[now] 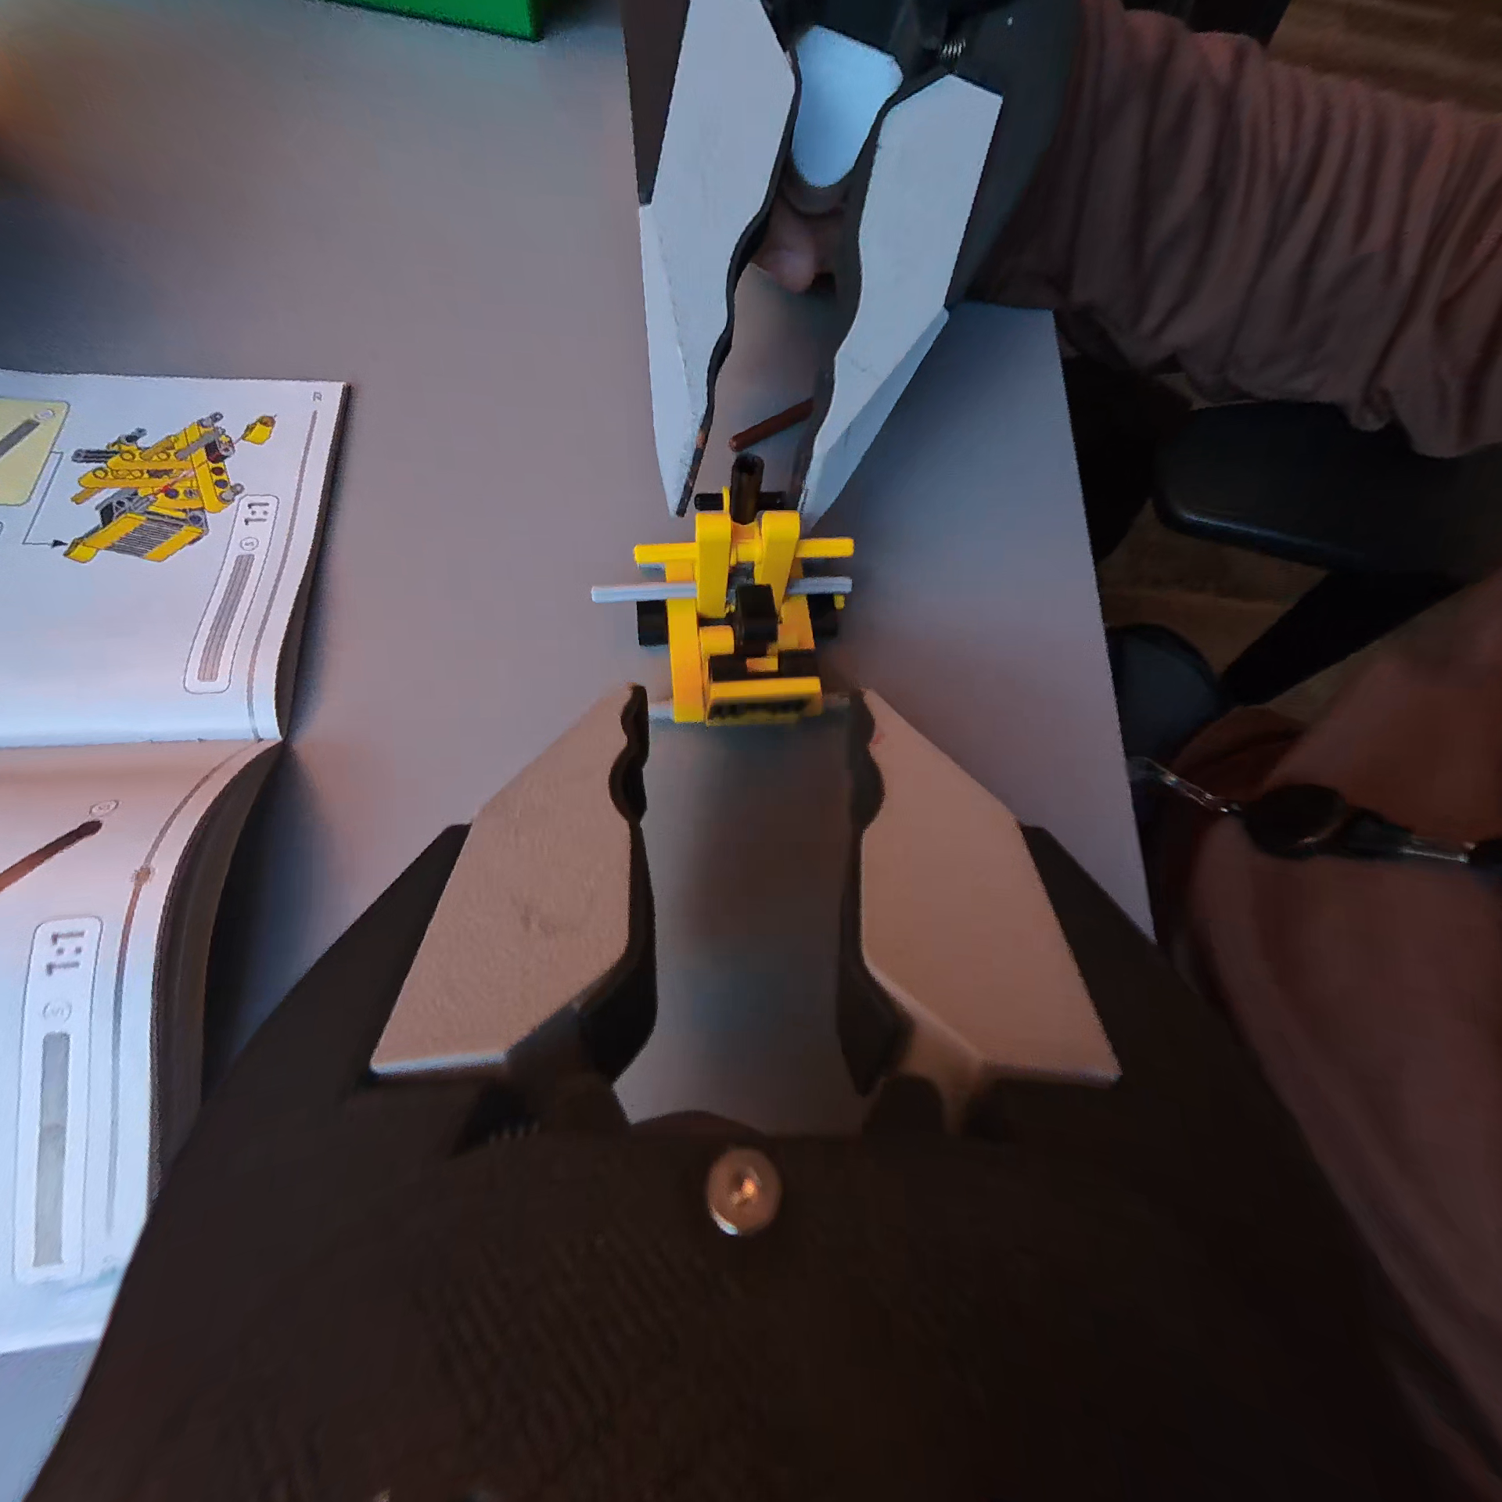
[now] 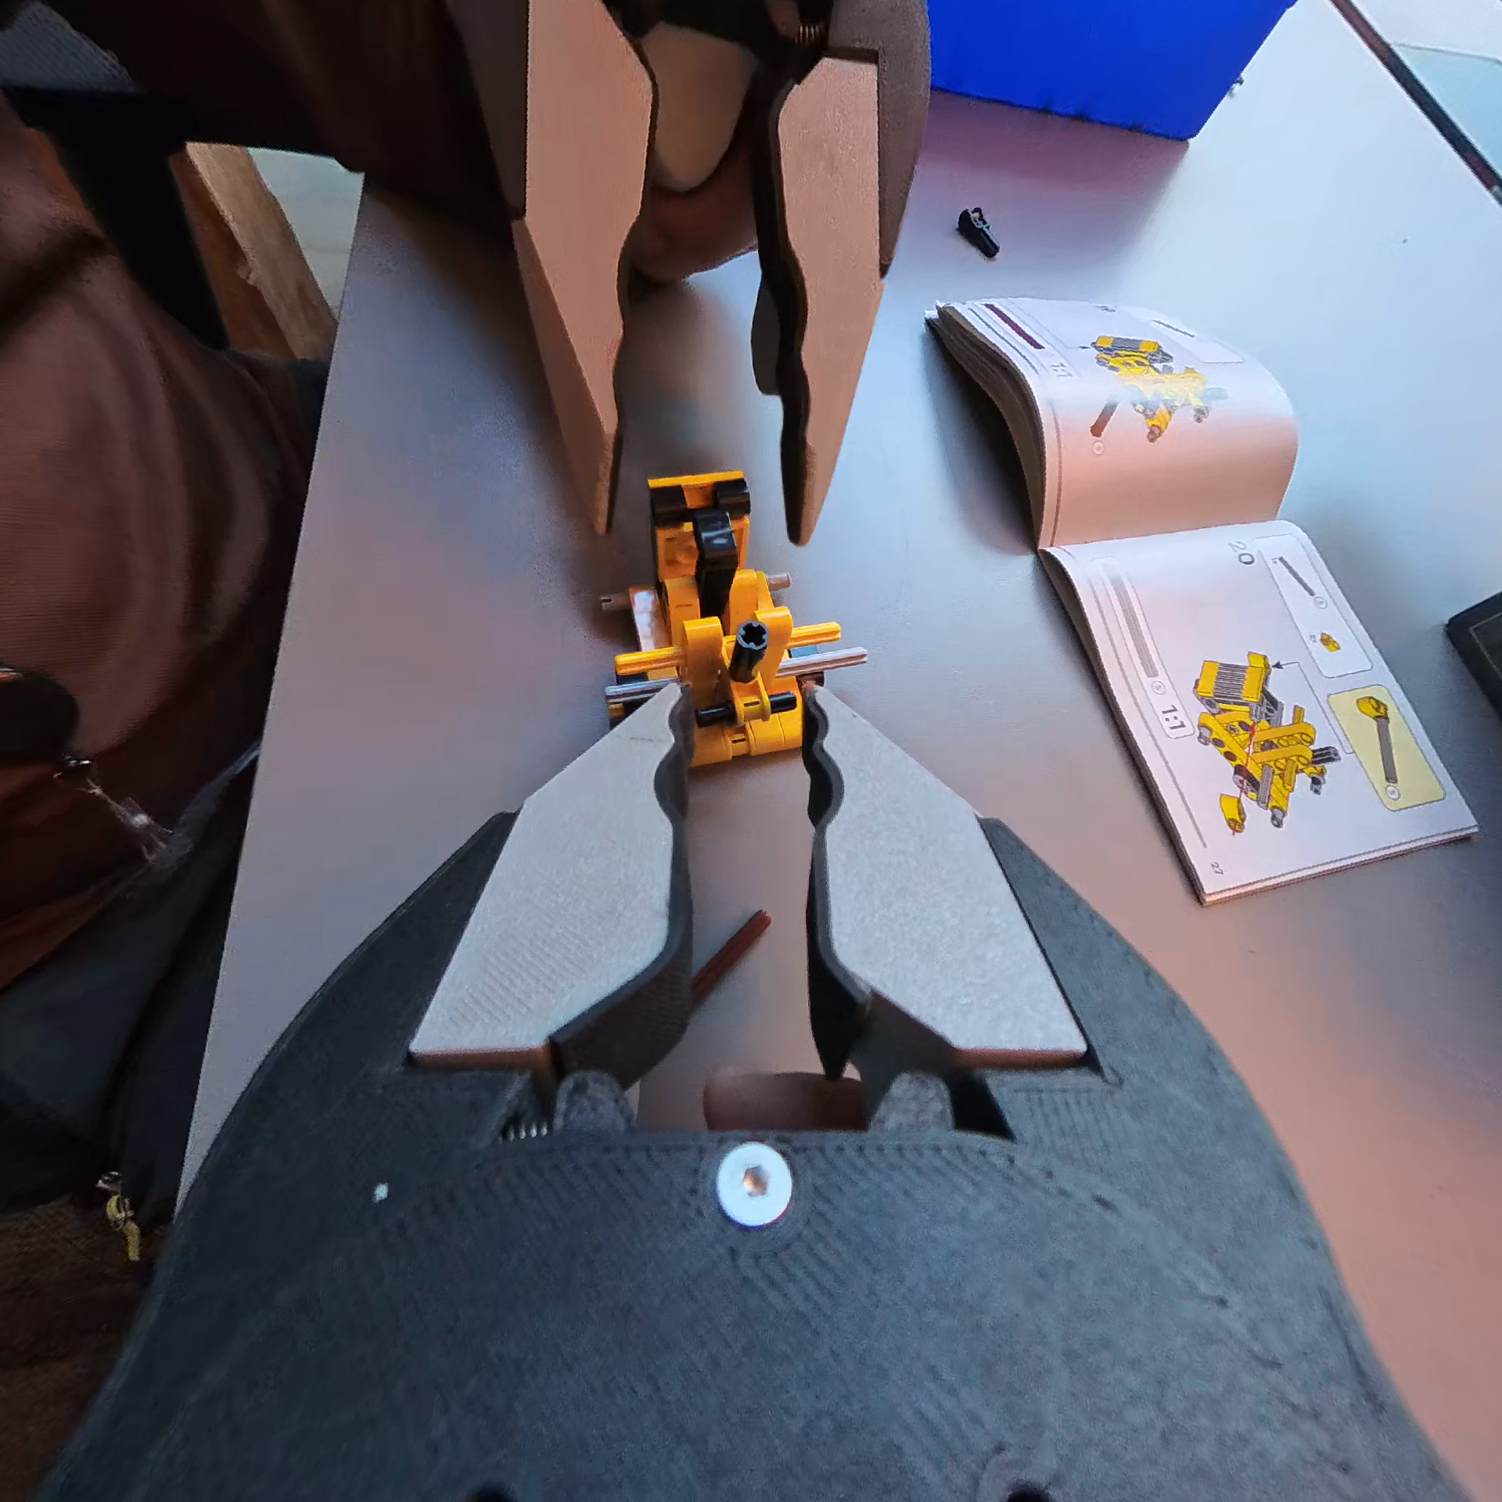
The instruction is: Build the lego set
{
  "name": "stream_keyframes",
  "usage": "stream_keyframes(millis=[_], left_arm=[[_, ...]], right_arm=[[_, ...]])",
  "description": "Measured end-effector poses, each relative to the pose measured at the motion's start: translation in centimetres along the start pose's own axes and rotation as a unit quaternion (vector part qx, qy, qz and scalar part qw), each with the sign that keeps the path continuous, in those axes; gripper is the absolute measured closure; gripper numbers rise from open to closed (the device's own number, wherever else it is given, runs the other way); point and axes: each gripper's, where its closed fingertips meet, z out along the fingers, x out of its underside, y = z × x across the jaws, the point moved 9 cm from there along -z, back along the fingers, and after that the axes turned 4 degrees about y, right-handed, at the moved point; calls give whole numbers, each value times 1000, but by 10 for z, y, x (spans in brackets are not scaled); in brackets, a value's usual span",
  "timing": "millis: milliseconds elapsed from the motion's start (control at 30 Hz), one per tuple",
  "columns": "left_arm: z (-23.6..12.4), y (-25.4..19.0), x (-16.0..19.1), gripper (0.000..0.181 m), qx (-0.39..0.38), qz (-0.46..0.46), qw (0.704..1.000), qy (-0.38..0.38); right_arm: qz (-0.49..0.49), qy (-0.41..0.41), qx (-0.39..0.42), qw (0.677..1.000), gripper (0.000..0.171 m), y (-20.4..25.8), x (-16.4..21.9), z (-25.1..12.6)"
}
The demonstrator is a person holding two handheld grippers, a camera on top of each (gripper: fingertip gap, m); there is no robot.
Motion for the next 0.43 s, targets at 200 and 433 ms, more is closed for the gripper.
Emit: stream_keyframes(millis=[200, 433], left_arm=[[-7, 2, 8, 135, 18, -21, 1000, -12], [-25, 11, 19, 137, -24, -23, 999, -34]], right_arm=[[15, -6, -7, 1000, 146, -3, 0, -1], [30, -43, 4, 999, 142, -5, 1, -11]])
